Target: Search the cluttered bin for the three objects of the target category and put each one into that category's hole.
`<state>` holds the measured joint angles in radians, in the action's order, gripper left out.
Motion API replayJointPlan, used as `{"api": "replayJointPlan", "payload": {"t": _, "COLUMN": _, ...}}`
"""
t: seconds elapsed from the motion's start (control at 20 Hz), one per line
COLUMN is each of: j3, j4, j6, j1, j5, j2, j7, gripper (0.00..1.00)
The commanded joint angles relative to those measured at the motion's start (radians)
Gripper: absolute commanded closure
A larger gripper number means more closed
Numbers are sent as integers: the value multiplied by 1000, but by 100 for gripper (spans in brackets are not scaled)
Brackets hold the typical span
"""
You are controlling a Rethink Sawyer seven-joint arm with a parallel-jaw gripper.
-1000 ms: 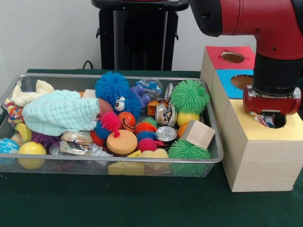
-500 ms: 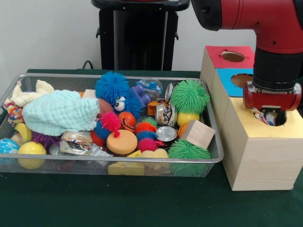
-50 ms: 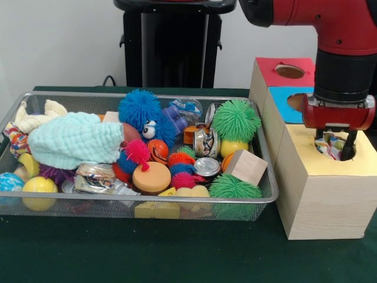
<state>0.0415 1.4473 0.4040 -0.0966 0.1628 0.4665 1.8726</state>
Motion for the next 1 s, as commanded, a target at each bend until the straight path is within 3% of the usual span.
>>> {"api": "replayJointPlan", "payload": {"t": 0.05, "j3": -96, "j4": 167, "j6": 35, "j1": 13, "j5": 2, "j2": -39, "j7": 132, "gripper": 0}}
{"api": "replayJointPlan", "payload": {"t": 0.45, "j3": -97, "j4": 180, "j6": 45, "j1": 12, "j5": 7, "j2": -26, "j7": 133, "gripper": 0}}
{"api": "replayJointPlan", "payload": {"t": 1.0, "j3": -4, "j4": 200, "j6": 161, "j1": -63, "j5": 15, "j2": 72, "j7": 184, "gripper": 0}}
